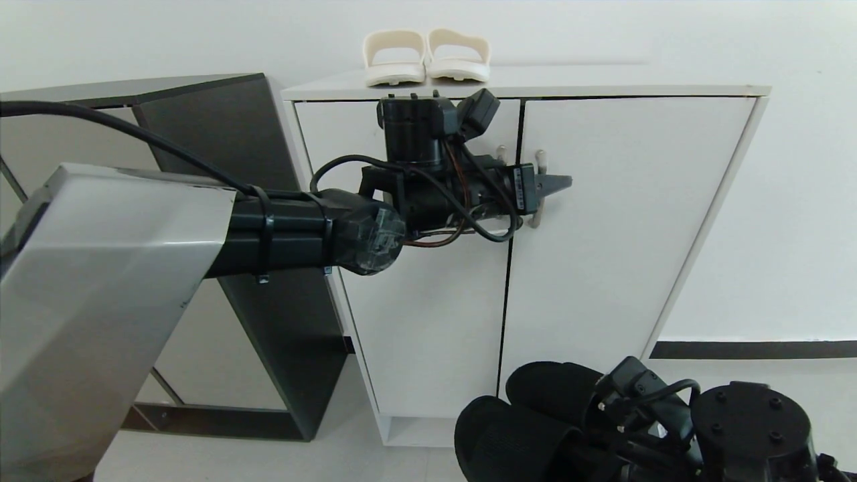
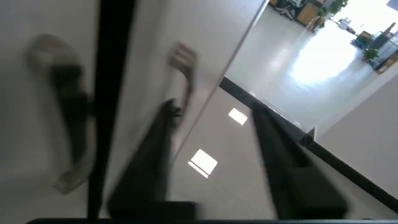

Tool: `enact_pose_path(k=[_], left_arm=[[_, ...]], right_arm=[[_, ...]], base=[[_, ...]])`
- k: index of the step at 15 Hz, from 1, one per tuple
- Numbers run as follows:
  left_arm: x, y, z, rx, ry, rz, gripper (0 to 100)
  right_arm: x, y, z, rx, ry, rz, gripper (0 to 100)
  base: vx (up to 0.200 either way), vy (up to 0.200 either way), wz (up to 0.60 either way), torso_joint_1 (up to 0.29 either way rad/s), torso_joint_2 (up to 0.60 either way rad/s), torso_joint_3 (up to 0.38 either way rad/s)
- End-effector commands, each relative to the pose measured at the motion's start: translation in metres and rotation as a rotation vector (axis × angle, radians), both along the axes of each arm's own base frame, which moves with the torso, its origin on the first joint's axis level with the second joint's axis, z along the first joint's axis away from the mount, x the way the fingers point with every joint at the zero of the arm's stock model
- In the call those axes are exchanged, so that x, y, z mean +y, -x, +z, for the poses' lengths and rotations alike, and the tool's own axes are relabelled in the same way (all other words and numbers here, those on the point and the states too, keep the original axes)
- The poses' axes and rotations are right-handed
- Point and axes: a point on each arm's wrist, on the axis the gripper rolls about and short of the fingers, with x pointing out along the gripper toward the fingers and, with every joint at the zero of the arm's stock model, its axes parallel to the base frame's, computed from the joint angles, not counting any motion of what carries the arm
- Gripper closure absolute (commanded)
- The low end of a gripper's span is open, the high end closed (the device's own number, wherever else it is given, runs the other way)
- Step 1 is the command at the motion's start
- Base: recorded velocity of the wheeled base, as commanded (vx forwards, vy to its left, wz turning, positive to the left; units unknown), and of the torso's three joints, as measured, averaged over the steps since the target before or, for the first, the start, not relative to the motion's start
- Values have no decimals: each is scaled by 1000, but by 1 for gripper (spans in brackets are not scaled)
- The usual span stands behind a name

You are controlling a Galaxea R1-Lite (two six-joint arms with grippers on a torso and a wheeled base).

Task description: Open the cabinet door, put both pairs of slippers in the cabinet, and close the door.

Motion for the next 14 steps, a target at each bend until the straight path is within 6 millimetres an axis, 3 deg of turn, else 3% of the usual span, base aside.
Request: enact_pose_path(k=[1, 3, 8, 12, 14], left_arm=[[2, 1, 1, -1, 2, 2, 100], [3, 5, 4, 1, 1, 1, 100], [12, 54, 3, -1, 0, -55, 100], [46, 99, 4, -7, 7, -53, 100], [59, 112, 2, -20, 18, -48, 100]], right_arm=[[-1, 2, -2, 12, 1, 19, 100], [-3, 5, -2, 27, -8, 55, 100], [-9, 13, 4, 30, -52, 144, 100], [-3, 22, 5, 25, -56, 192, 100], [-1, 27, 5, 25, -53, 212, 100]], base=[[0, 0, 0, 0, 0, 0], [0, 0, 0, 0, 0, 0], [0, 0, 0, 0, 0, 0], [0, 0, 0, 0, 0, 0], [0, 0, 0, 0, 0, 0]])
